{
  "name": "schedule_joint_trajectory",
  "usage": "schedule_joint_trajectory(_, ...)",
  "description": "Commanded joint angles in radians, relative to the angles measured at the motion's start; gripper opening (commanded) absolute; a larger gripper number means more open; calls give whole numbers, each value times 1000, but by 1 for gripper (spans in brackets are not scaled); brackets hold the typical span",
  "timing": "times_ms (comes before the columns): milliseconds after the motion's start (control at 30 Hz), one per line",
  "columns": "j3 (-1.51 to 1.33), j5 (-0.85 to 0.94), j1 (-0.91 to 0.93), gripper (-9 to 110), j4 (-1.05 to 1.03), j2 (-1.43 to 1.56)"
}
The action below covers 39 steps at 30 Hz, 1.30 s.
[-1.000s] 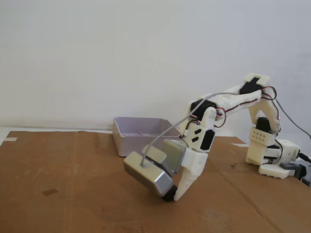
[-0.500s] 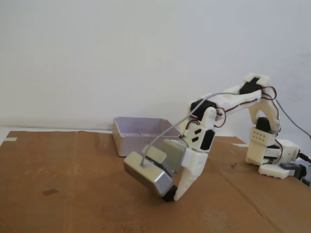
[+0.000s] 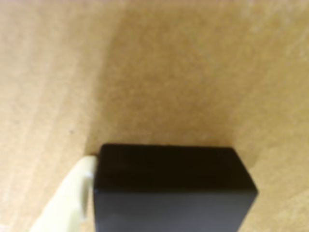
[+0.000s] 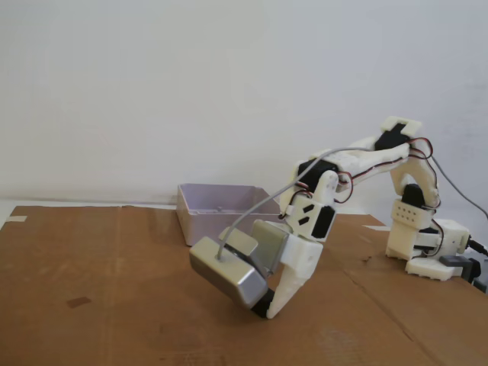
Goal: Grasp a block and put it in the box.
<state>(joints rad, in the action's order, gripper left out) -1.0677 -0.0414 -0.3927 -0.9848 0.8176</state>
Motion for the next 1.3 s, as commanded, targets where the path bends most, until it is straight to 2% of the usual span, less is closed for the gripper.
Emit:
schedule_joint_trajectory(0,87,-8,5,55,31,34)
schedule_joint_trajectory(1067,74,-43,0,55,23,32)
schedule_joint_trajectory(1133,74,-43,0,53,23,32)
schedule_joint_trajectory(1267,75,-43,0,42,17,34)
